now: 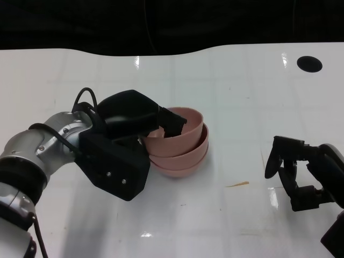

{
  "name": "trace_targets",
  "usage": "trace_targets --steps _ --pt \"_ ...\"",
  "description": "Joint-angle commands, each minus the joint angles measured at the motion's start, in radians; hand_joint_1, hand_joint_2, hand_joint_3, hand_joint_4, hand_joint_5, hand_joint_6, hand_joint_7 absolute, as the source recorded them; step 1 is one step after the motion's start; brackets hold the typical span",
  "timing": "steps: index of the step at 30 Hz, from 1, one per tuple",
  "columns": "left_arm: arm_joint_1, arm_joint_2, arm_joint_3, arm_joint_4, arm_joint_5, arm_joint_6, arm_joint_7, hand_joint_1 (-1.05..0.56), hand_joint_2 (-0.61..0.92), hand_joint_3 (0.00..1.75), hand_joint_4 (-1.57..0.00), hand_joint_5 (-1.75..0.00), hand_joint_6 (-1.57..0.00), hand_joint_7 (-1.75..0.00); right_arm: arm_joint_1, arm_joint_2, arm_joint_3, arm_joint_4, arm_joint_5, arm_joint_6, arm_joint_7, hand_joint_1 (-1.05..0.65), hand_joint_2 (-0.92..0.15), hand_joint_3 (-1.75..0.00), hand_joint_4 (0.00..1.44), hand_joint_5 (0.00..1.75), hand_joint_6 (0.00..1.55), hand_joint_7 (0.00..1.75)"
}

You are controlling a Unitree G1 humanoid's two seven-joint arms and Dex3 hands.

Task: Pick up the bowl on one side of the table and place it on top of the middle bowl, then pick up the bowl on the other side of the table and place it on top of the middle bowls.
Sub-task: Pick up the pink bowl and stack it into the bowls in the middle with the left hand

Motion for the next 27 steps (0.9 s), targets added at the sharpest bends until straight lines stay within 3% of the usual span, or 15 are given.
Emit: trace_targets --steps 1,4,7,8,13,16,18,20,21,27 --pt "-0.026 0.009 -0.009 0.002 0.017 -0.01 0.033 0.04 0.9 0.0 -0.7 -1.74 -0.81 -1.17 0.01 -0.02 -0.008 -0.007 0.005 0.005 -0.004 -0.03 -0.39 -1.51 0.9 1.75 0.68 1.7" --pt "-0.025 0.01 -0.011 -0.007 0.015 0.001 0.019 0.03 0.9 0.0 -0.68 -1.75 -0.74 -1.35 0.008 -0.019 -0.008 -0.001 0.001 -0.001 -0.01 -0.03 -0.38 -1.51 0.91 1.75 0.68 1.71" --pt "-0.025 0.011 -0.013 -0.007 0.013 0.0 0.018 0.04 0.9 0.0 -0.67 -1.75 -0.71 -1.41 0.007 -0.018 -0.007 0.001 -0.005 -0.002 -0.017 -0.02 -0.38 -1.51 0.91 1.75 0.68 1.71" --pt "-0.026 0.01 -0.014 -0.005 0.012 -0.003 0.018 0.04 0.9 0.0 -0.68 -1.75 -0.77 -1.24 0.007 -0.019 -0.007 0.001 -0.004 -0.002 -0.016 -0.02 -0.38 -1.51 0.91 1.75 0.68 1.71" --pt "-0.029 0.007 -0.017 -0.001 0.01 -0.006 0.016 0.02 0.9 0.0 -0.71 -1.71 -0.91 -0.86 0.008 -0.019 -0.006 -0.002 -0.003 0.0 -0.014 -0.02 -0.38 -1.51 0.91 1.75 0.68 1.71" --pt "-0.03 0.004 -0.017 0.001 0.011 -0.007 0.024 0.01 0.9 0.0 -0.71 -1.7 -0.94 -0.79 0.005 -0.019 -0.006 0.003 0.002 -0.003 -0.011 -0.02 -0.38 -1.52 0.91 1.75 0.67 1.71" --pt "-0.03 0.001 -0.018 0.005 0.013 -0.007 0.033 -0.02 0.92 0.03 -0.72 -1.7 -0.88 -0.97 0.002 -0.018 -0.006 0.009 0.007 -0.007 -0.008 -0.02 -0.38 -1.52 0.91 1.75 0.67 1.72" --pt "-0.032 -0.002 -0.019 0.005 0.014 -0.007 0.031 -0.02 0.92 0.03 -0.73 -1.7 -0.86 -1.01 0.001 -0.019 -0.006 0.009 0.006 -0.007 -0.008 -0.02 -0.38 -1.52 0.91 1.75 0.67 1.72" --pt "-0.032 -0.004 -0.019 0.006 0.013 -0.006 0.029 -0.03 0.92 0.04 -0.81 -1.53 -0.89 -0.86 0.002 -0.019 -0.006 0.007 0.006 -0.004 -0.008 -0.02 -0.38 -1.52 0.91 1.75 0.67 1.72" --pt "-0.034 -0.013 -0.02 0.01 0.005 0.002 0.004 -0.06 0.92 0.09 -0.91 -1.23 -1.07 -0.37 0.004 -0.019 -0.006 0.004 0.003 0.0 -0.009 -0.02 -0.38 -1.51 0.9 1.75 0.67 1.72"
